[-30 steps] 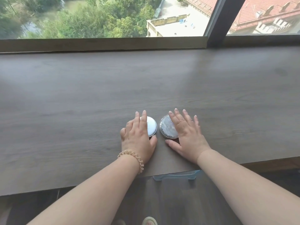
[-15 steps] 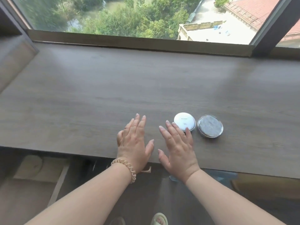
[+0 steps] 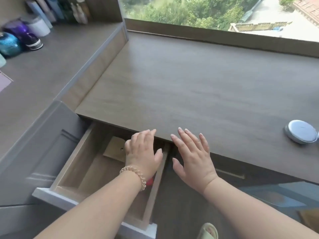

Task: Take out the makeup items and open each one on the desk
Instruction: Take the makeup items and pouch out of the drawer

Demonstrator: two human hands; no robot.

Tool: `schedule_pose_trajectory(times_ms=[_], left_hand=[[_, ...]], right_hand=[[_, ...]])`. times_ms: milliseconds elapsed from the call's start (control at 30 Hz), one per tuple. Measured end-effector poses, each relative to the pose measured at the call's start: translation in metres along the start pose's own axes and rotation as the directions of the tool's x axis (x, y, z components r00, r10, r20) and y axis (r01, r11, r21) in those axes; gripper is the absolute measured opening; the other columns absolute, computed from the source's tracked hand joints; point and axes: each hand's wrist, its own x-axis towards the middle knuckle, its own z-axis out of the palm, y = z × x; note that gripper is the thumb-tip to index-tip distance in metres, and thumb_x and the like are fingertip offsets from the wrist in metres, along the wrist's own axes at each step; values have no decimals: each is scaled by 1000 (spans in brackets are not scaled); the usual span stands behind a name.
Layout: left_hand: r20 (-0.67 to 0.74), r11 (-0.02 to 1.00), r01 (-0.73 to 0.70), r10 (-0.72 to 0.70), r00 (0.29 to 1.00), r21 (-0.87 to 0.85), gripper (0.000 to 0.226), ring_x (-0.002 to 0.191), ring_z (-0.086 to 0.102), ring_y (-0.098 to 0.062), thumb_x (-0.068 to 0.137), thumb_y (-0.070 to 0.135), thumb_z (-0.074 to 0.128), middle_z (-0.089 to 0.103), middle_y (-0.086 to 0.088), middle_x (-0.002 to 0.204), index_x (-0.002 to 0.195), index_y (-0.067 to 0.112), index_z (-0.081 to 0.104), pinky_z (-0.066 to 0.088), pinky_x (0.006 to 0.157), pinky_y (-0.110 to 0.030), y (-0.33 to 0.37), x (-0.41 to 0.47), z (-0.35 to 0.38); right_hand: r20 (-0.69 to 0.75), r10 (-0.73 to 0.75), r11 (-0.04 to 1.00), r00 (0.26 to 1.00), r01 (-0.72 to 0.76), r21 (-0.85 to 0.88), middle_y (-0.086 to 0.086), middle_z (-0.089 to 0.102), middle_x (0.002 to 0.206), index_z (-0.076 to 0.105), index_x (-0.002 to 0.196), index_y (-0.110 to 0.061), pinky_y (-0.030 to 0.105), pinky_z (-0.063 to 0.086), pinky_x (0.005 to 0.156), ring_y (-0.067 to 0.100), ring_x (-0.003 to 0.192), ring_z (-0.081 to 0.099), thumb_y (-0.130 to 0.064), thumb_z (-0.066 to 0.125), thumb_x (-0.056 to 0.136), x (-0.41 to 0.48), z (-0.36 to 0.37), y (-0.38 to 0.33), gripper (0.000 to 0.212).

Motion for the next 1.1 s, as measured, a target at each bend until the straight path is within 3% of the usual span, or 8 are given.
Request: schedule_pose_trajectory(times_ms=[133,233,333,433,667,767,1000,1100], left_hand=[[101,999,49,-50,994,11,56,128,35,-17,84,40,53,45,9,136,136,28,38,24,102,-35,-95,2,-7],[231,996,74,-84,969,55,58,129,36,-19,85,39,52,44,6,139,139,28,33,26,104,-38,-144,10,1],[335,993,52,-86,938,108,58,127,38,-23,85,39,51,45,1,137,138,25,34,29,102,-40,-171,19,17],[372,984,-16,-51,927,175,54,121,40,-25,86,41,47,45,-2,132,137,25,35,32,95,-40,-185,24,37],[479,972,-35,-84,874,234,71,130,31,-33,89,51,45,11,-11,157,148,30,12,28,102,-45,-195,28,74],[491,973,-25,-92,866,228,73,135,22,-35,88,52,45,0,-10,159,148,31,8,27,104,-46,-196,24,81],[429,995,77,-96,898,62,66,131,28,-31,86,45,49,19,-8,152,143,26,22,32,102,-46,-202,19,77],[377,996,84,-82,923,12,67,127,34,-31,85,45,52,30,-8,143,141,23,24,32,103,-43,-198,16,65]], right_hand=[[-72,-49,994,996,55,97,0,59,127,58,118,-22,38,31,101,19,116,50,-30,60,72,20,47,-80,47],[91,10,997,996,-17,82,0,62,117,62,111,-22,37,35,98,20,106,59,-29,60,74,35,89,-117,38],[339,216,976,916,-202,-76,3,55,127,51,126,-23,41,34,100,25,116,51,-37,55,83,48,122,-131,45],[430,329,943,841,-269,-196,5,47,137,41,134,-25,45,31,102,28,123,44,-43,49,89,59,145,-125,49],[512,339,936,789,-227,-269,9,14,157,9,148,-33,58,2,114,34,142,13,-36,46,92,78,183,-107,67],[528,347,932,775,-222,-286,11,20,155,4,149,-32,61,-5,112,35,143,6,-32,43,93,73,194,-105,68],[376,341,924,862,-233,-303,10,56,103,44,134,-31,64,20,106,37,99,52,-25,72,62,59,194,-111,78],[414,300,952,860,-240,-191,9,53,104,41,133,-32,53,37,97,36,83,59,-19,64,75,55,178,-120,64]])
